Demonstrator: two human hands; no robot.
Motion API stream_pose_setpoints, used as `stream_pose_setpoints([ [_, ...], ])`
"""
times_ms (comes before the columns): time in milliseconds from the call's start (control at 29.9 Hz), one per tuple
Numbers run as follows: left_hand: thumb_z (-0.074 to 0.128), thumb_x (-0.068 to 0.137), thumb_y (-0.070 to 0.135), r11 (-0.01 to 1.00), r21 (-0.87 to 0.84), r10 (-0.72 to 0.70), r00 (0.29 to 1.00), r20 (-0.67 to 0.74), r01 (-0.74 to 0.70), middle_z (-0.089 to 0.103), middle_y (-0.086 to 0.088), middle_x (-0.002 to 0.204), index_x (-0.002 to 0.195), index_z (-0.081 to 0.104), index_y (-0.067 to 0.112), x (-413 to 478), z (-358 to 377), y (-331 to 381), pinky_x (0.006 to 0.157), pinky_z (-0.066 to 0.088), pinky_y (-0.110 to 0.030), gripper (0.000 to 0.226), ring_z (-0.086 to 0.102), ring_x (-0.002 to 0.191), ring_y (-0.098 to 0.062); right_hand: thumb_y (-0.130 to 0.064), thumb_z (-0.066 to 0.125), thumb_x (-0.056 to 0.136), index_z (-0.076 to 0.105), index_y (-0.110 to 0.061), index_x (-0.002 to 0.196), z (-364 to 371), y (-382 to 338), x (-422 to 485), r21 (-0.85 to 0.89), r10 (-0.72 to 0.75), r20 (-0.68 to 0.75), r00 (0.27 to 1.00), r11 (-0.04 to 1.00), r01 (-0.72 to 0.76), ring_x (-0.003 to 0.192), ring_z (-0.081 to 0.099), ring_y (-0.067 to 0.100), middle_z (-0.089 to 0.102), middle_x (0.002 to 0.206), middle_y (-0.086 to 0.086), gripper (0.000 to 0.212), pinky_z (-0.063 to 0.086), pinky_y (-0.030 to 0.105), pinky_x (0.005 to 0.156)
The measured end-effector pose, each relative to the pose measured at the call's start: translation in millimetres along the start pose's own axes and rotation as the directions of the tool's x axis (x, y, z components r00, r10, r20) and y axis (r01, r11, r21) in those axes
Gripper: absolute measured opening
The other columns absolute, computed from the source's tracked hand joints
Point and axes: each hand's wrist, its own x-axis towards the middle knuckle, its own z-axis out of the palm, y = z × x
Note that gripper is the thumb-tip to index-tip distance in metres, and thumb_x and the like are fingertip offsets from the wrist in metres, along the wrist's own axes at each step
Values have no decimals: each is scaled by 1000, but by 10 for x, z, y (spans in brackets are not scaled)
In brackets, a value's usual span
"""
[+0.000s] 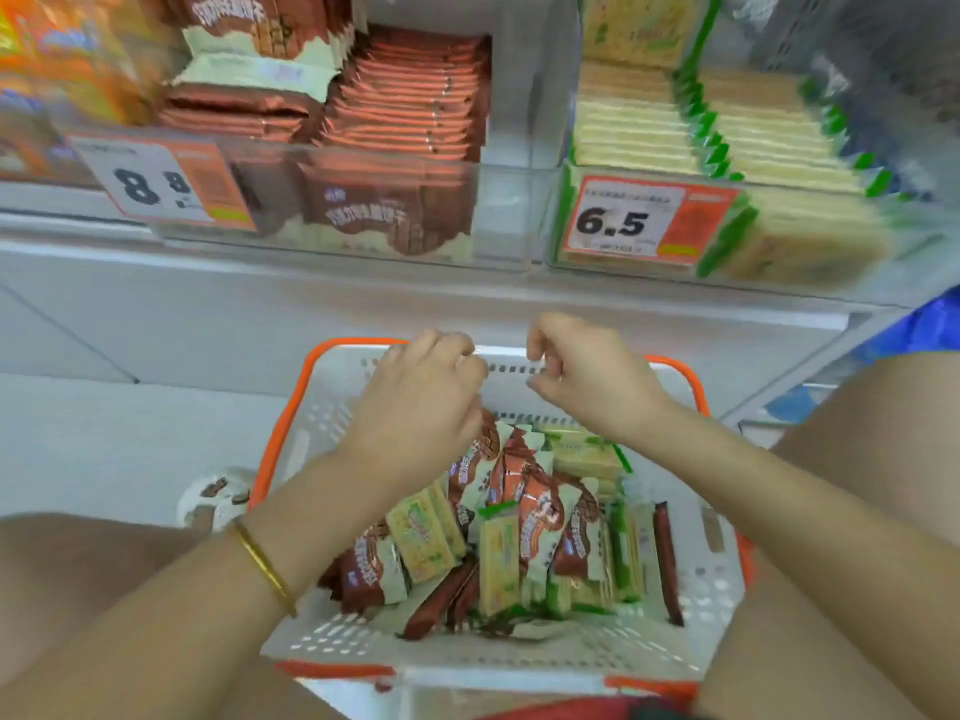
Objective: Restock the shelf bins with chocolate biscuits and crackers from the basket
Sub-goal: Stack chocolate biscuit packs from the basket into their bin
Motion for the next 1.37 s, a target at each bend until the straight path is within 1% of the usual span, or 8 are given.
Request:
stream_pose_setpoints([
  [167, 47, 92, 22, 989, 27, 126, 930, 345, -144, 51, -5, 130, 122, 58, 12, -153, 485, 293, 97, 35, -39, 33, 43, 121, -26, -15, 61, 88, 53, -13, 118, 1107, 1062, -228, -245, 289, 495, 820, 951, -187, 110, 55, 26, 58, 119, 8, 31, 43, 30, 81],
  [368, 80, 61, 19, 970, -5, 236, 930, 281, -244, 68, -8, 91, 82, 71, 11, -221, 644, 294, 66, 55, -38, 23, 65, 84, -28, -30, 72, 82, 43, -11, 133, 1771, 1249, -375, -75, 372, 443, 816, 922, -380, 116, 53, 28, 53, 131, 10, 62, 47, 37, 96],
  [501, 67, 79, 22, 981, 3, 179, 921, 345, -192, 64, -8, 111, 101, 69, 12, -207, 694, 226, 81, 53, -41, 24, 59, 102, -27, -28, 72, 83, 57, -9, 102, 1793, 1152, -285, -79, 368, 497, 786, 921, -382, 96, 59, 24, 60, 102, 5, 31, 46, 30, 75],
  [602, 45, 95, 30, 990, 15, 124, 898, 423, -143, 46, -3, 136, 130, 51, 16, -178, 737, 176, 101, 38, -39, 38, 41, 125, -23, -24, 70, 84, 56, -4, 117, 1551, 1015, -160, -69, 346, 543, 765, 926, -370, 101, 57, 24, 59, 112, 7, 40, 42, 27, 76],
  [869, 62, 88, 38, 895, -375, -9, 850, 527, 242, 56, -4, 124, 130, 44, 16, 163, 170, 29, 93, 45, -37, 51, 54, 112, -20, -14, 73, 80, 57, -13, 110, -18, 89, 83, 192, 4, 336, 942, 979, -73, 93, 60, 23, 58, 100, 2, 33, 53, 34, 69],
  [1170, 79, 74, 19, 736, -610, -234, 956, 178, 294, 66, -10, 88, 91, 61, 18, 166, -1765, -838, 69, 53, -41, 25, 66, 78, -21, -19, 64, 89, 58, -10, 96, -1014, -1381, 396, 660, -310, -106, 945, 689, 300, 70, 68, 20, 64, 83, 7, 13, 59, 45, 61],
  [1270, 71, 80, 18, 885, -351, -358, 929, -96, 305, 53, 0, 76, 90, 54, 16, 285, -2079, -1193, 56, 42, -20, 20, 52, 65, -12, -31, 48, 98, 58, -3, 98, -1154, -1699, 874, 620, -247, -285, 926, 690, 375, 64, 65, 8, 57, 77, -2, 30, 59, 40, 60],
  [1370, 57, 87, 11, 907, -135, -420, 871, -254, 398, 48, -5, 83, 103, 50, 9, 461, -2047, -1481, 58, 33, -33, 18, 47, 76, -25, -22, 55, 94, 62, -5, 100, -1057, -1818, 1575, 357, -269, -297, 916, 859, 367, 77, 64, 18, 62, 86, 2, 19, 54, 37, 74],
])
